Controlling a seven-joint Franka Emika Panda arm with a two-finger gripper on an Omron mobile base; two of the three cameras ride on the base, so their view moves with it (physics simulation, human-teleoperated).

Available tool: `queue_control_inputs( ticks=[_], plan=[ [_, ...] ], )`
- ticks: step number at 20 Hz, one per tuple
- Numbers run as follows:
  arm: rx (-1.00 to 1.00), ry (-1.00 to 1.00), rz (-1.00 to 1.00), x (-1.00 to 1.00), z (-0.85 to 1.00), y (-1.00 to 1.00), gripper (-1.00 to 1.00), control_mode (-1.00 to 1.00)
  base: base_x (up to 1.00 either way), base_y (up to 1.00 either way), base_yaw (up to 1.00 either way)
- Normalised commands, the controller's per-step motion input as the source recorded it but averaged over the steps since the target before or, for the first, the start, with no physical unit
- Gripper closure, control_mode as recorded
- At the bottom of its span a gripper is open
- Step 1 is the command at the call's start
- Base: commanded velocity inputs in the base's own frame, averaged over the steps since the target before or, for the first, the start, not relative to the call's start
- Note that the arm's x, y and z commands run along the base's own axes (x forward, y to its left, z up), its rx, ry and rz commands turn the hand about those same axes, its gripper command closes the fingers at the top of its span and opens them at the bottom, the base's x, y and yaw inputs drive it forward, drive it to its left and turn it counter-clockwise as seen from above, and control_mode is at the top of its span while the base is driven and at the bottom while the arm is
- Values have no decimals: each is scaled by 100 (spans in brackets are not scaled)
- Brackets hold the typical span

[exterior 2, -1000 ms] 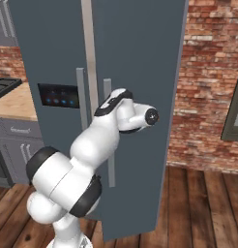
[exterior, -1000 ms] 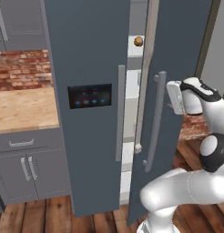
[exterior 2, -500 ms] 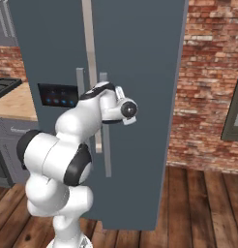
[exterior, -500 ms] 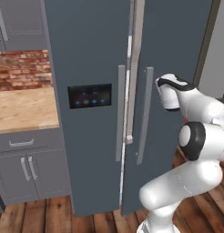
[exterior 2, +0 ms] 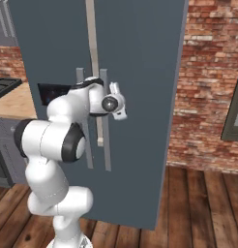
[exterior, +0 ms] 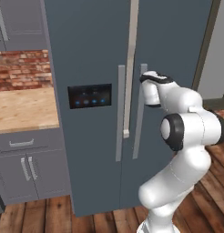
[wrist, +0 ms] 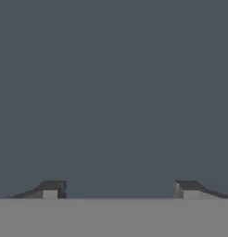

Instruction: Pick up the frozen chicken drumstick from the freezer, place it on any shelf in the fridge, and close the fridge and freezer doors when done.

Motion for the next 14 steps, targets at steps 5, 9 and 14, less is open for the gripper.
queue_control_inputs(
  ticks=[5, 9, 14],
  plan=[
    [-4, 0, -21, 35, 0, 17, -100, -100, 0, 0, 0],
    [-3, 0, -20, 35, 0, 12, -100, -100, 0, 0, 0],
    [-1, 0, -17, 18, 0, 3, -100, -100, 0, 0, 0]
  ],
)
